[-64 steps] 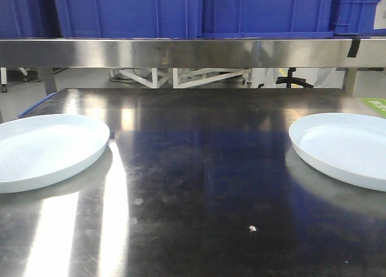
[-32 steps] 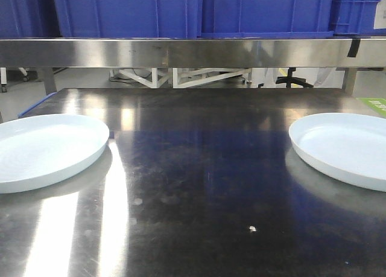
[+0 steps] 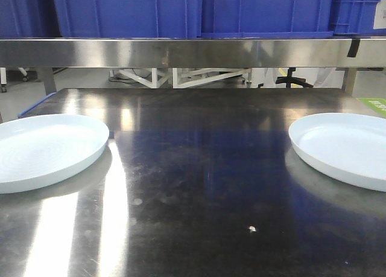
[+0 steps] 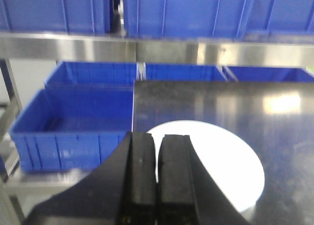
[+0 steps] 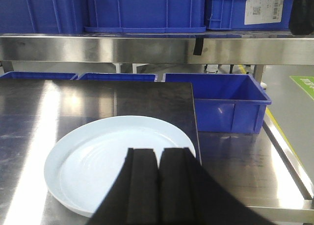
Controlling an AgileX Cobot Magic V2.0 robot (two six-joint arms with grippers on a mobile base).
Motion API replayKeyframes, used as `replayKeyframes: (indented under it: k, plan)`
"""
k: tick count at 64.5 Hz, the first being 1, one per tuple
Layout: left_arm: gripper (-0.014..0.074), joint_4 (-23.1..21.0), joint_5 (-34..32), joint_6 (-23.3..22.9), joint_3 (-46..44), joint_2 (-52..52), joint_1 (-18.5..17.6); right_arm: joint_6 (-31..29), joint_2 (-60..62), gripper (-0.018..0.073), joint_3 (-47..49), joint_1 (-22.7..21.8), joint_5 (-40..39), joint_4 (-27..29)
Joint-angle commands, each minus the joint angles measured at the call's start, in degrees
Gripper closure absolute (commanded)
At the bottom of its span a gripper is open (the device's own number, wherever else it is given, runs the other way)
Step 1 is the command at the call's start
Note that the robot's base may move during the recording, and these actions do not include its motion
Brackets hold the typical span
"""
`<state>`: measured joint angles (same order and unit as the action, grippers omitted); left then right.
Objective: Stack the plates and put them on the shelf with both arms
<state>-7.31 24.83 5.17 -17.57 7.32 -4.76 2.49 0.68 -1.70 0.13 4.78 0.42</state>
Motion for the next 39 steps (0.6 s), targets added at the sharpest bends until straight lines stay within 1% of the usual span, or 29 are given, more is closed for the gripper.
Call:
replayKeyframes:
  k: [1,8,13,18,24,39]
  plan:
    - [0.0514,-0.89,-2.02,-0.50,-3.62,4.50,0.05,-0.32,0.93,0.0511,0.03,-0.13,-5.30,0.06]
    - [0.0514,-0.89,0.05,-0.50,-5.49,9.81,0.05,-0.32,0.93,0.0511,0.03,-0.13,-5.30,0.06]
    - [0.0514,-1.11,5.35,-0.50,-7.64,14.56,0.05,-0.32,0.93,0.0511,0.03,-0.13,-5.30,0.06]
    - [0.0514,-1.11,8.04,-0.50,-9.77,19.95,0.05,-0.32,0.93,0.0511,0.03,-0.13,-5.30,0.06]
    - [0.0514,-1.66,9.00,-0.50,-12.42,26.90,0.05,-0.32,0.93,0.0511,0.03,-0.13,-5.30,0.06]
    - [0.0514,-1.76,8.90,-0.50,-19.41,42.44,0.05,-0.32,0.93,0.0511,0.03,-0.13,-5.30,0.06]
